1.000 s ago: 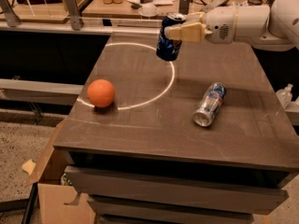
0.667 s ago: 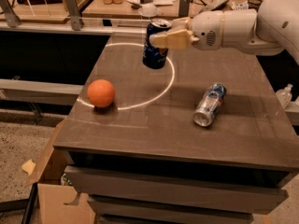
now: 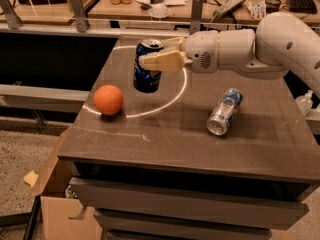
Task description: Move pepsi can near orange
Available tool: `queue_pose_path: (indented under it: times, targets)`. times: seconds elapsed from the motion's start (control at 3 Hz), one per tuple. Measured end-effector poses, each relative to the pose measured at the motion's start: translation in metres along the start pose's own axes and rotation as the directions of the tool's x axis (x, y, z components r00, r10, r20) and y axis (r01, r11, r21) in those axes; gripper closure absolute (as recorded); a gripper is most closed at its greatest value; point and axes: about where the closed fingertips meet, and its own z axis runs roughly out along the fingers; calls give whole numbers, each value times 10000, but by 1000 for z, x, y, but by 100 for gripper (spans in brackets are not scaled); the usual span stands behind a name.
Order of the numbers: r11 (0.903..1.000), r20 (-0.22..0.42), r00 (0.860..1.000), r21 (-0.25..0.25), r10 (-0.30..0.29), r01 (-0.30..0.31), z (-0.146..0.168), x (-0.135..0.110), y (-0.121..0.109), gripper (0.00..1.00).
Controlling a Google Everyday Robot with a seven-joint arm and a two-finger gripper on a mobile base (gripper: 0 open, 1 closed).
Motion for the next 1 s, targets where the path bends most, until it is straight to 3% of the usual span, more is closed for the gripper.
queue_pose_path:
  times: [0.67,1.0]
  targets:
    - [9987,-472,9975,37,517,-516,19,27,25,100]
    - [9983,-775,9955,250,553,-535,23,41,26,82]
